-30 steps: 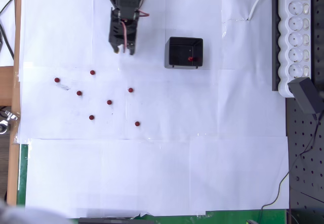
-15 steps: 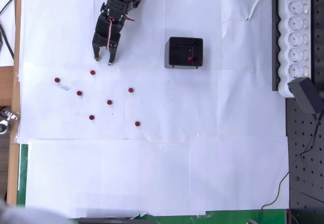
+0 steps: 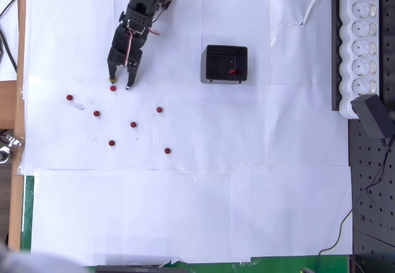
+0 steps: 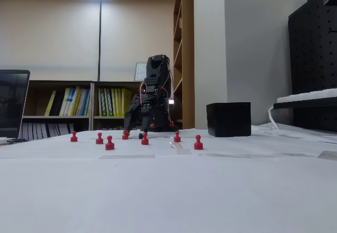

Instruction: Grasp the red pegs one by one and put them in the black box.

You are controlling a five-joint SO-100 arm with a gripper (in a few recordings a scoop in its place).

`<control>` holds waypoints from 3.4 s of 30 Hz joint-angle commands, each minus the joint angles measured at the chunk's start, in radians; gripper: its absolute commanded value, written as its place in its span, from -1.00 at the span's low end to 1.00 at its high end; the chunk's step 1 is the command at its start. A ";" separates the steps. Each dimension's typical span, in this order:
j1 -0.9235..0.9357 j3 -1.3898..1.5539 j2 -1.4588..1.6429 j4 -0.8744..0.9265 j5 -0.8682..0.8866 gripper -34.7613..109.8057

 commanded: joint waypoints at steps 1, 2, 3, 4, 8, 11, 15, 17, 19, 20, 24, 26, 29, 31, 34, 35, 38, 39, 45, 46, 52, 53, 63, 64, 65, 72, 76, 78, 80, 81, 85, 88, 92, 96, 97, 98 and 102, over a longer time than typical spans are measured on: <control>0.021 0.052 0.049 -0.023 -0.017 -0.29; 0.021 0.055 0.054 -0.026 -0.017 -0.29; 0.021 0.057 0.060 -0.029 -0.014 -0.29; 0.021 0.058 0.064 -0.029 -0.012 -0.29; 0.028 0.060 0.081 -0.061 -0.009 -0.29; 0.041 0.078 0.103 -0.072 -0.015 -0.29; 0.051 0.087 0.123 -0.084 -0.014 -0.29; 0.051 0.087 0.126 -0.084 -0.012 -0.29; 0.049 0.087 0.127 -0.084 -0.014 -0.31; 0.048 0.087 0.127 -0.083 -0.014 -0.32; 0.048 0.086 0.127 -0.081 -0.012 -0.38; 0.048 0.086 0.127 -0.077 -0.011 -0.41; 0.044 0.084 0.121 -0.071 -0.025 -0.50; 0.038 0.084 0.114 -0.054 -0.044 -0.52; 0.040 0.101 0.052 0.081 -0.026 -0.52; 0.044 0.121 0.020 0.175 -0.017 -0.52; 0.038 0.230 -0.117 0.589 -0.025 -0.52; 0.029 0.275 -0.164 0.732 -0.037 -0.52; -0.112 0.683 -0.333 1.562 -0.156 -0.52; -0.149 0.749 -0.345 1.671 -0.176 -0.52; -0.492 1.111 -0.333 2.094 -0.383 -0.52; -0.566 1.146 -0.327 2.092 -0.446 -0.52; -1.069 1.413 -0.021 1.947 -0.813 -0.52; -1.094 1.413 0.017 1.914 -0.828 -0.52; -1.115 1.413 0.054 1.887 -0.842 -0.52; -1.184 1.414 0.284 1.706 -0.882 -0.52; -1.203 1.411 0.324 1.686 -0.882 -0.48; -1.204 1.410 0.318 1.701 -0.884 -0.40; -1.195 1.413 0.301 1.727 -0.881 -0.27; -1.189 1.413 0.270 1.738 -0.879 -0.23; -1.140 1.413 0.078 1.759 -0.874 -0.20; -1.091 1.404 -0.089 1.759 -0.853 -0.19; -1.000 1.333 -0.307 1.741 -0.790 -0.19; -0.848 1.031 -0.529 1.641 -0.673 -0.19; -0.798 0.902 -0.588 1.565 -0.632 -0.19; -0.750 0.770 -0.634 1.483 -0.588 -0.19; -0.629 0.350 -0.703 1.252 -0.348 -0.20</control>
